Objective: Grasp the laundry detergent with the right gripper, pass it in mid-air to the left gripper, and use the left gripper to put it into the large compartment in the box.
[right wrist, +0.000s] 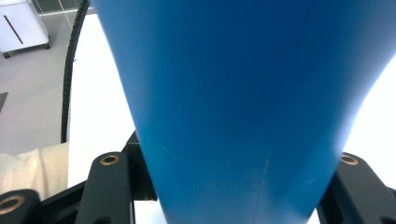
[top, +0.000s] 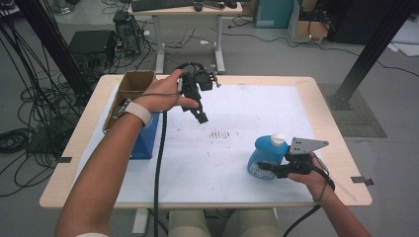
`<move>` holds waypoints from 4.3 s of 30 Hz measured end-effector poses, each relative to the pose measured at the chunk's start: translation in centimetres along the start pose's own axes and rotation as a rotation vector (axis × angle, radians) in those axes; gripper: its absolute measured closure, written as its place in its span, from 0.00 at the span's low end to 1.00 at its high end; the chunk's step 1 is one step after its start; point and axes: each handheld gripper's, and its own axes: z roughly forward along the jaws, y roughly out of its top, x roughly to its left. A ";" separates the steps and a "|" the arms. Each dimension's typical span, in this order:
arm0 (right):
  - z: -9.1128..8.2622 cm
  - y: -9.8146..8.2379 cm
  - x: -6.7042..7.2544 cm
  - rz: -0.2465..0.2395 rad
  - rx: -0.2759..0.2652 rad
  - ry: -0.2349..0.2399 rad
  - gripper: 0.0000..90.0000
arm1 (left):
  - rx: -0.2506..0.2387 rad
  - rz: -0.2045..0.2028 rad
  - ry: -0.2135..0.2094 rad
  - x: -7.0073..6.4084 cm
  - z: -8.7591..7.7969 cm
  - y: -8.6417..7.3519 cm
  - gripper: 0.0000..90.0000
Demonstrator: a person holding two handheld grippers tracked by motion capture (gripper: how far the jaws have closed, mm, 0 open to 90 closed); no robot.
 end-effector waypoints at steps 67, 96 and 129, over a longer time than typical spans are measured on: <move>0.0 0.1 0.1 0.023 0.008 0.004 0.47 | 0.001 -0.010 -0.003 0.0 0.2 -0.3 0.11; 0.0 0.0 0.1 0.020 0.006 0.012 0.47 | 0.003 -0.009 -0.001 -0.1 0.2 -0.2 0.11; -0.1 0.0 0.2 0.041 0.002 0.011 0.47 | -0.003 -0.005 0.002 -0.2 0.1 -0.2 0.10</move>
